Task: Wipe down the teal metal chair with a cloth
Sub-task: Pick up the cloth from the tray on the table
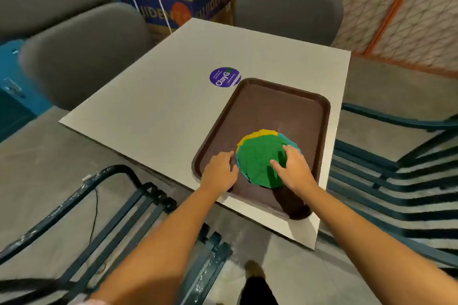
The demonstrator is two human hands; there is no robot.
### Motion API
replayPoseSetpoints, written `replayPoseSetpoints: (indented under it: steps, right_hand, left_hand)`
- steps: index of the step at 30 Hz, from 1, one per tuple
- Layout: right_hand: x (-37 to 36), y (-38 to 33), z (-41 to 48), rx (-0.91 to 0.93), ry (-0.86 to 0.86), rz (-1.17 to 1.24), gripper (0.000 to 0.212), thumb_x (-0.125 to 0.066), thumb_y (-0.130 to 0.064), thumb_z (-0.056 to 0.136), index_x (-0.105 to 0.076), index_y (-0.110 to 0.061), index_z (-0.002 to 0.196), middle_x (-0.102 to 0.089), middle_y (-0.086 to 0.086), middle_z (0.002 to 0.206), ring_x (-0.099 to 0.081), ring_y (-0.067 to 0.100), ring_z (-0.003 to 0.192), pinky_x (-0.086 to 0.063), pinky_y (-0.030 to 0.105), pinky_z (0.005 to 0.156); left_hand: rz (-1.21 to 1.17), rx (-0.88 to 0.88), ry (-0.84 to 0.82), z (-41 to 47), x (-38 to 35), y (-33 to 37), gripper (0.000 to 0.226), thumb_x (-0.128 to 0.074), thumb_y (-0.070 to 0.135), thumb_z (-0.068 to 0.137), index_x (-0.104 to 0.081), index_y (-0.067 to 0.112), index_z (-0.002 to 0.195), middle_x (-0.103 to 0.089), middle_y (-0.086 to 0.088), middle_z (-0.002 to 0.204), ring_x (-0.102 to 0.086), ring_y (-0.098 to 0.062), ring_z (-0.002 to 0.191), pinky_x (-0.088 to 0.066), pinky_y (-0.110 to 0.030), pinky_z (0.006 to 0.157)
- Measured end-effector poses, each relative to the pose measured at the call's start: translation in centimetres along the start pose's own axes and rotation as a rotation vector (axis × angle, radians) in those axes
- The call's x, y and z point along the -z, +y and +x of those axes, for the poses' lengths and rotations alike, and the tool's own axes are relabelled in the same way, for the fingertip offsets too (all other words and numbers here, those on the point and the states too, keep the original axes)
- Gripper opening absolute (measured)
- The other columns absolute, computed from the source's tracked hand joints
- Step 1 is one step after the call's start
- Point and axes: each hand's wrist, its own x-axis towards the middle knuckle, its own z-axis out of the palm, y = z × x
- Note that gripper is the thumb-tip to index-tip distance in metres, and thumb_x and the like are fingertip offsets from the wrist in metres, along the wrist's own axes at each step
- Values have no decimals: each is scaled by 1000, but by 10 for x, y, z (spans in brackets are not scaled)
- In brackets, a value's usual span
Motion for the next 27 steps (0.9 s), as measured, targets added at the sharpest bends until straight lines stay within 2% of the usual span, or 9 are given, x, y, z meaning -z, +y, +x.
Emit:
replayPoseSetpoints:
  steps: [4,8,11,15,18,20,22,24,27]
  right_hand:
    - [5,4,32,-43,16,-16,71,-56,-46,85,-31,-11,141,-22,15,151,-18,31,139,-15,45,116]
    - [1,3,54,-137,-2,33,83,-63,-52,77,-27,-16,142,-26,14,149,-20,31,138,-29,47,108]
    - [-1,1,58,-144,7,-50,87,-65,-50,77,-24,-13,143,-37,14,138,-30,30,130,-40,45,97]
    - [-2,-3,64,-155,14,-75,84,-69,-45,76,-30,-8,140,-47,16,131,-38,33,124,-36,42,99]
    - [3,-7,70,-194,-76,70,58,-73,-36,74,-51,-6,119,-59,15,117,-52,32,110,-46,39,85]
    - [9,-11,71,-195,-147,169,44,-74,-30,75,-55,-6,106,-63,14,109,-57,31,102,-44,33,74]
    - [15,-16,70,-172,-172,272,38,-74,-28,75,-56,-6,101,-63,12,107,-58,30,101,-42,31,73]
    - [18,-24,63,-140,-179,408,33,-73,-23,76,-54,-9,98,-62,8,105,-57,29,102,-44,33,78]
    - [15,-43,44,-72,-160,500,33,-70,-15,80,-49,-8,104,-57,6,100,-56,29,103,-43,33,79]
  left_hand:
    - [78,95,44,16,-15,5,64,-48,34,92,-22,8,144,-17,-13,152,-13,-26,141,-22,-39,112]
    - [147,137,28,29,-27,8,69,-50,47,88,-27,12,142,-12,-13,153,-6,-28,142,-14,-40,115]
    - [109,129,40,31,-35,14,62,-55,44,86,-38,13,136,-22,-11,147,-14,-27,137,-19,-38,112]
    - [71,163,87,35,-39,19,48,-59,39,85,-50,14,125,-36,-6,132,-26,-26,126,-25,-35,105]
    - [-42,176,135,34,-39,24,38,-62,34,85,-56,13,115,-47,-5,123,-33,-24,118,-28,-31,99]
    - [-179,181,180,30,-37,27,33,-64,27,84,-56,9,110,-53,-6,117,-36,-22,116,-29,-25,93]
    - [-328,207,195,25,-30,28,31,-63,24,85,-54,8,111,-55,-9,115,-42,-21,115,-36,-23,92]
    - [-443,234,187,16,-18,29,30,-59,25,88,-51,9,113,-59,-12,114,-55,-19,101,-48,-27,82]
    - [-531,216,219,-6,3,28,30,-55,24,91,-48,12,117,-62,-10,112,-57,-10,84,-46,-12,61]
